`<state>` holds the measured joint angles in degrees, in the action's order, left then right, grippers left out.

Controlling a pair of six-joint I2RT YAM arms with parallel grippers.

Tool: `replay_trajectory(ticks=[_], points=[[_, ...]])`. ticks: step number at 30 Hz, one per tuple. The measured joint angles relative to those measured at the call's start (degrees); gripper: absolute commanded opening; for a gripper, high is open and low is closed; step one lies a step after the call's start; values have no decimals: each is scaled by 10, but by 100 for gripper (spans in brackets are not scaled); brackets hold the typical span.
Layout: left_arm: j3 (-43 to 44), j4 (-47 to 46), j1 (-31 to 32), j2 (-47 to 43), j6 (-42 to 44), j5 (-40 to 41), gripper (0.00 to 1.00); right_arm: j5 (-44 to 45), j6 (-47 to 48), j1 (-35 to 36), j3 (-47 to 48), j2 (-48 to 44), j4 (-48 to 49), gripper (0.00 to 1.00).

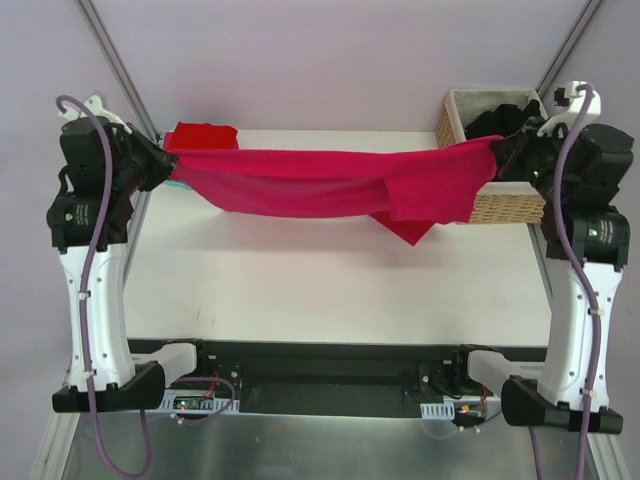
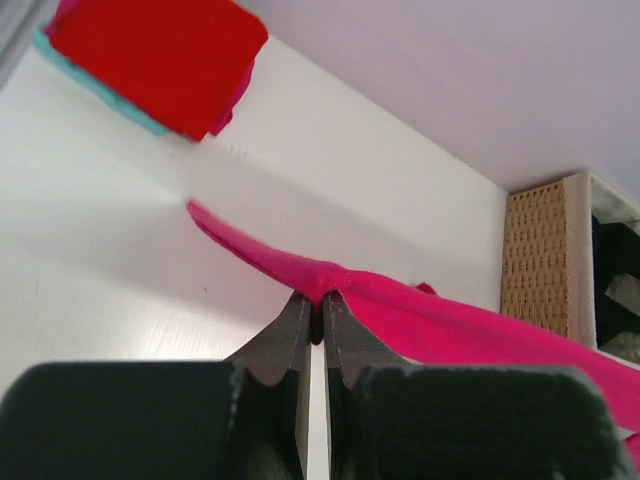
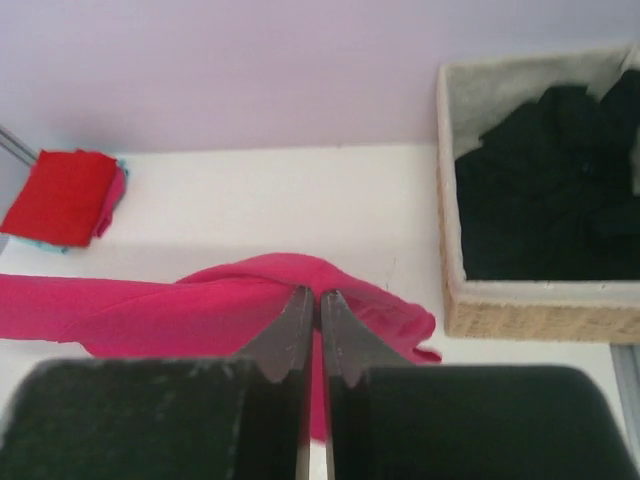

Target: Fold and stack the t-shirts

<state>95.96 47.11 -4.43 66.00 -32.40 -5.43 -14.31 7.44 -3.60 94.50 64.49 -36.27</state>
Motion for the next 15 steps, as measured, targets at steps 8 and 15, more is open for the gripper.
replay_trajectory(ticks=[8, 15], points=[[72, 34, 4, -76, 51, 0, 0, -10, 12, 0, 70, -107, 20, 1], [174, 59, 14, -132, 107, 2, 0, -19, 9, 0, 195, -153, 45, 2]])
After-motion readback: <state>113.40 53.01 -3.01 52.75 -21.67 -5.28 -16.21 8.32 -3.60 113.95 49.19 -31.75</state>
